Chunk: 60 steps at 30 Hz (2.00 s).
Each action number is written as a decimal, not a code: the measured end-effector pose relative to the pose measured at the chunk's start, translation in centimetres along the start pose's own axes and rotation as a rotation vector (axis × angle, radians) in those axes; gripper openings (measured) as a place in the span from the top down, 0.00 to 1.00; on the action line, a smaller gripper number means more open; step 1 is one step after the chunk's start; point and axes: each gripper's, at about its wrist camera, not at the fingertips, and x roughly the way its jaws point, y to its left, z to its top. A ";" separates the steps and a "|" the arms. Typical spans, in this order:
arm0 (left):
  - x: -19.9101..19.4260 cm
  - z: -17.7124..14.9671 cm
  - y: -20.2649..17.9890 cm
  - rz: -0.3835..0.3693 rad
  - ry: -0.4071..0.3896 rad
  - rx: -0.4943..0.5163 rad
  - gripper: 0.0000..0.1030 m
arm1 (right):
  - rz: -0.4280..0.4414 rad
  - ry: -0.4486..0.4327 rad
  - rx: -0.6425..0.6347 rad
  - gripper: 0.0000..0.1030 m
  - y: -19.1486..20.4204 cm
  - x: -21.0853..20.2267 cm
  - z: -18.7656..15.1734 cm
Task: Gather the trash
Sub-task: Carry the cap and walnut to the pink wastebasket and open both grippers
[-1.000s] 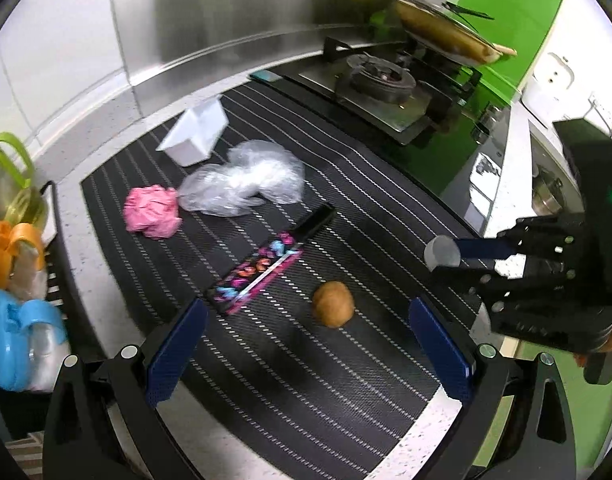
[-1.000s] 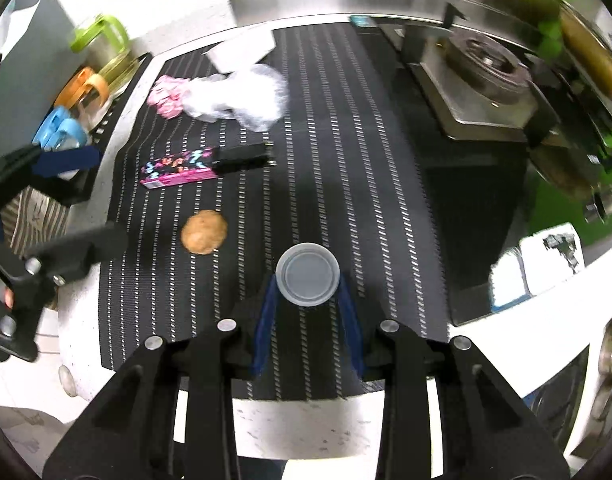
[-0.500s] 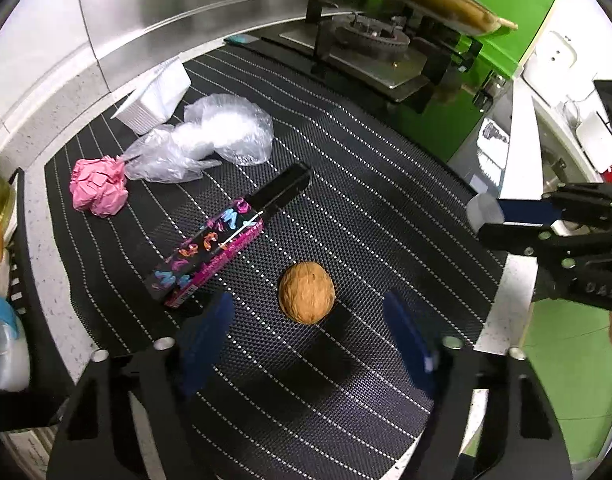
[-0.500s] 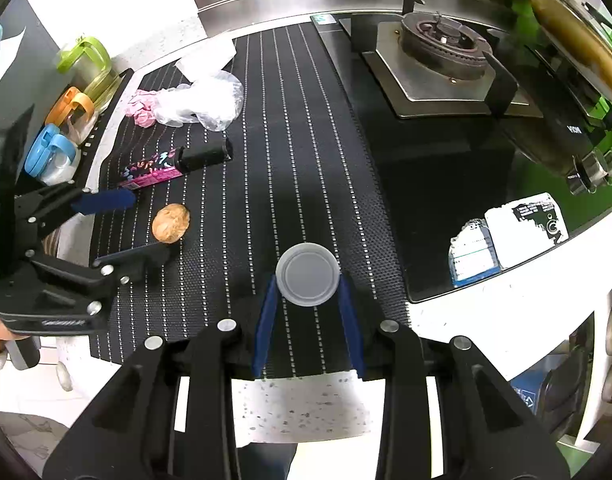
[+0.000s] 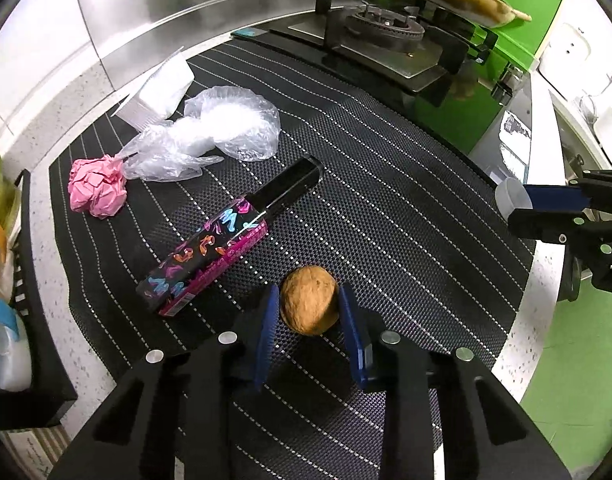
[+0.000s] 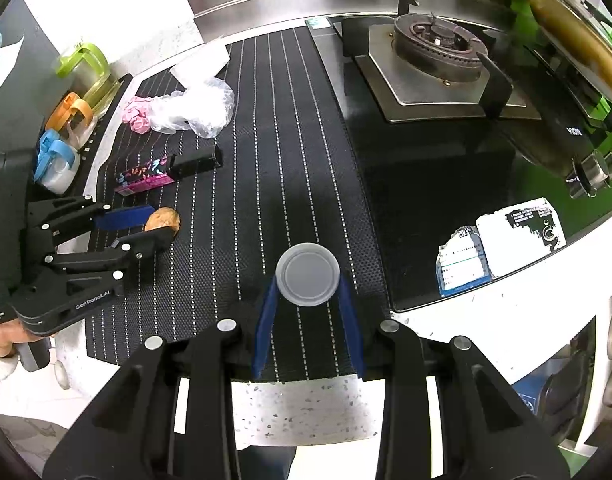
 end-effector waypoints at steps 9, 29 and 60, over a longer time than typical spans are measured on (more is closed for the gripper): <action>-1.9 0.3 0.0 -0.046 -0.005 0.016 0.71 | 0.005 -0.034 0.018 0.69 1.0 -1.6 0.0; -9.5 0.0 -12.2 -0.375 -0.069 0.520 0.71 | -0.253 -0.208 0.503 0.69 0.7 -13.2 -15.2; 14.1 -9.3 -32.7 -0.411 0.131 0.659 0.71 | -0.224 -0.011 0.752 0.69 -21.7 8.0 -37.2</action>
